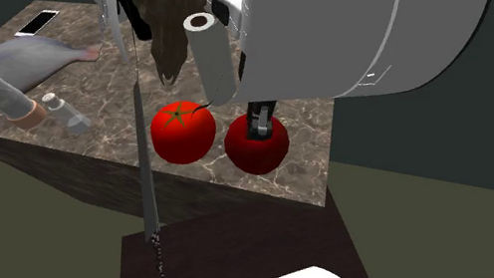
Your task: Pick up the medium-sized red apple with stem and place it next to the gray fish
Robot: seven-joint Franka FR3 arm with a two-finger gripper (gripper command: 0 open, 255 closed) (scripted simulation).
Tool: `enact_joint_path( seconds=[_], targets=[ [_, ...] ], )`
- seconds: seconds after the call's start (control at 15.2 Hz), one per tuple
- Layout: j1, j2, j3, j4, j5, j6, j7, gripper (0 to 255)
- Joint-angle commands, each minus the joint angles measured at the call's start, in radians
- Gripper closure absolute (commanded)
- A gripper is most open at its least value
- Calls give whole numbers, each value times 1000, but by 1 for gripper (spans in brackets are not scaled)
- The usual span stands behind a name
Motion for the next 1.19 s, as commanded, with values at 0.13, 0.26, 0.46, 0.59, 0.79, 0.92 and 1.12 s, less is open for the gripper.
enact_joint_path(
  seconds=[0.13,0.26,0.46,0.59,0.79,0.92,1.12],
  targets=[
    [0,0,0,0,0,0,0,255],
    [0,0,0,0,0,0,0,255],
    [0,0,0,0,0,0,0,255],
    [4,-11,16,20,12,-30,4,255],
    [10,-25,38,52,30,-74,10,255],
    [14,-32,52,73,42,-102,14,255],
    [21,-39,73,108,59,-142,19,255]
  ],
)
